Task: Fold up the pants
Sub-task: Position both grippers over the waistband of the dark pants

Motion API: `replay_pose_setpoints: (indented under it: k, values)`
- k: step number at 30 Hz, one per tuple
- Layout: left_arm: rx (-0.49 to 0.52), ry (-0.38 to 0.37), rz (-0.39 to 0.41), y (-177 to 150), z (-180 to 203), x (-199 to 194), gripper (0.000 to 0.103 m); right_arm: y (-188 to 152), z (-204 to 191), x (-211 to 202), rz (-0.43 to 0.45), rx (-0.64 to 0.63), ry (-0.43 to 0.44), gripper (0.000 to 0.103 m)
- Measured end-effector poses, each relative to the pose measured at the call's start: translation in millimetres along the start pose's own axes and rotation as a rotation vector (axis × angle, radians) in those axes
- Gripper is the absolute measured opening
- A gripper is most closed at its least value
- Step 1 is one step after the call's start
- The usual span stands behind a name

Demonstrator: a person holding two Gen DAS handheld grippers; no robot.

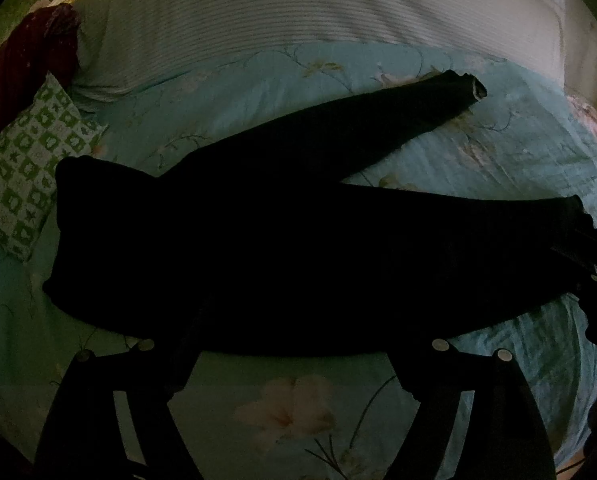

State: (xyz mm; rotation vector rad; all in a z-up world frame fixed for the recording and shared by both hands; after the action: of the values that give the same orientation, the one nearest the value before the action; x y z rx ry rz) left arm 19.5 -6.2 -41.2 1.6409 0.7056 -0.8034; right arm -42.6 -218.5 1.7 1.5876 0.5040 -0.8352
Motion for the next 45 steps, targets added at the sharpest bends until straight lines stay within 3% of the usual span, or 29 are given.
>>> replay_pose_setpoints:
  k: [45]
  values:
    - [0.029, -0.019, -0.031, -1.7, 12.9, 7.6, 0.082, 2.6, 2.0, -2.0, -0.019, 0.045, 0.021, 0.075]
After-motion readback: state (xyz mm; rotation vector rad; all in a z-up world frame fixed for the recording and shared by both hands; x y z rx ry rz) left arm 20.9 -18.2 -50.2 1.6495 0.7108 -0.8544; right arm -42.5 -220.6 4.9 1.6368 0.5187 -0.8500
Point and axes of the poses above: each gripper's, at about its wrist camera, not at the fingertips, and x roughly the way its jaws point, z to its right, y to its top, the point moved 5 cm from there along x, roughly the way its jaws point
